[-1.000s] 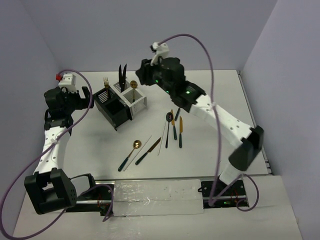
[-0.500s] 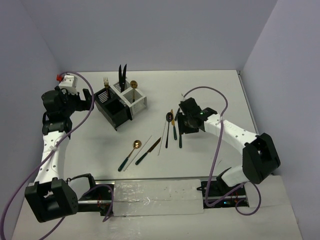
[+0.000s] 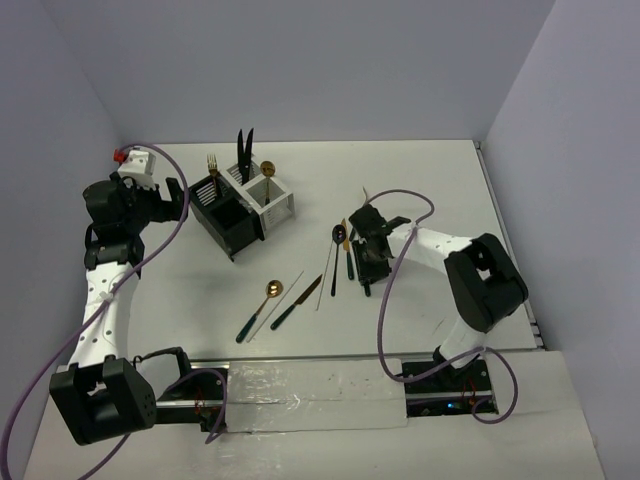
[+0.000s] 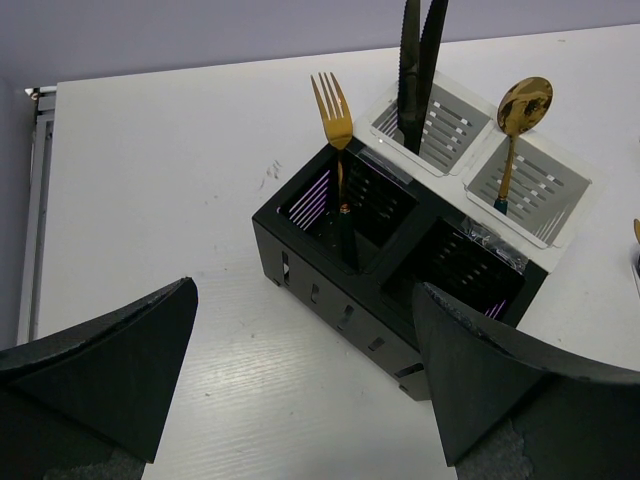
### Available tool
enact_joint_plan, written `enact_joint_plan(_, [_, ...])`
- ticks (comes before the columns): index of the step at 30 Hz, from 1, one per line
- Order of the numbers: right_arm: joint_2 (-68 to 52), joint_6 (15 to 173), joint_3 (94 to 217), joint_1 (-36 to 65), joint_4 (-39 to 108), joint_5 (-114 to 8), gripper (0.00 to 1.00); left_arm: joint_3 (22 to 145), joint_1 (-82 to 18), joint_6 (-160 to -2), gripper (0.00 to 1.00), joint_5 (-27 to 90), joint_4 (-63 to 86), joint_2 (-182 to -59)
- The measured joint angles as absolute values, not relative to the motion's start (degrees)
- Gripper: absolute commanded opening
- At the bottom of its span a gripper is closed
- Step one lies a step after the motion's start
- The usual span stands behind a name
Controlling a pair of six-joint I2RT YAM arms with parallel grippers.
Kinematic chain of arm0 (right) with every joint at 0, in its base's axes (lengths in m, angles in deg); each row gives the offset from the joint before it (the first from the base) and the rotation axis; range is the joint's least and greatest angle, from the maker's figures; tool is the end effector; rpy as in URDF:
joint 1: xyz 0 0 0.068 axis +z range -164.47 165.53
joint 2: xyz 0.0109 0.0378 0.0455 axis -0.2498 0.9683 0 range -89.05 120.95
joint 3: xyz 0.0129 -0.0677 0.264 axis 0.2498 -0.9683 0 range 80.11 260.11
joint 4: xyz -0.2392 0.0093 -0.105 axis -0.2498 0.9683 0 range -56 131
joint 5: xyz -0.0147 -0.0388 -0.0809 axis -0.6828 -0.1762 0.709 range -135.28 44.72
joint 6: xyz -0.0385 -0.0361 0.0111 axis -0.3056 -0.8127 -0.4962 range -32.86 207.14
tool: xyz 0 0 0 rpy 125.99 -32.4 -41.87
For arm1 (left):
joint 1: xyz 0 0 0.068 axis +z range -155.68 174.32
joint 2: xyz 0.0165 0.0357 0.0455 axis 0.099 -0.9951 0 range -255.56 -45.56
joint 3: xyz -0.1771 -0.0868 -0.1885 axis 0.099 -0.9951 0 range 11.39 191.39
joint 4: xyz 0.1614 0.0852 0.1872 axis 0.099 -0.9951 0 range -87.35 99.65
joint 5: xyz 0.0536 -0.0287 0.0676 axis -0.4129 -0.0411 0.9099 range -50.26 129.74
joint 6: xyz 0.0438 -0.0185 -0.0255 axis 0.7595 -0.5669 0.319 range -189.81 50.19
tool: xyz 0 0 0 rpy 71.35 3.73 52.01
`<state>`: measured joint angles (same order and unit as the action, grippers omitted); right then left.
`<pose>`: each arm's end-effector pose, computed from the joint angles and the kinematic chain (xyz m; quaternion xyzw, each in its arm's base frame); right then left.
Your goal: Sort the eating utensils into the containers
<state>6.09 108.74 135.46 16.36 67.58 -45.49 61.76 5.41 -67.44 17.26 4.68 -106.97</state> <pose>0.2590 0.1546 0.1608 -0.0799 0.9863 0.0655 0.1289 0.2463 0.0344 0.3277 0.0574 0.7901 -0.0854 0.6043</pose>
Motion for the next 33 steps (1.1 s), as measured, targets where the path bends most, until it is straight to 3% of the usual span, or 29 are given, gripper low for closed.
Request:
enact_joint_plan(12, [12.51,108.22,142.30,14.81,69.66,-41.36,0.39,61.50,5.41,-67.00,0.99,17.26,4.70,-106.92])
enact_joint_plan(15, [14.30,107.63,144.51,14.37,70.20,-40.87,0.28,61.50,5.41,-66.98,0.99,17.28,4.70,-106.92])
enact_joint_plan(16, [14.59,107.32,144.94,14.33,70.27,-40.87,0.16,61.50,5.41,-66.98,0.99,17.28,4.70,-106.92])
enact_joint_plan(19, [14.83,106.82,145.32,14.20,70.25,-40.92,0.00,61.50,5.41,-66.89,0.99,17.35,4.70,-106.84])
enact_joint_plan(27, [11.07,105.90,142.78,14.18,70.14,-38.93,0.00,61.39,5.41,-66.26,0.99,17.63,4.74,-106.44])
enact_joint_plan(33, [-4.76,102.80,143.20,16.97,64.02,-32.48,0.00,61.26,5.41,-66.15,0.99,18.64,4.72,-107.34])
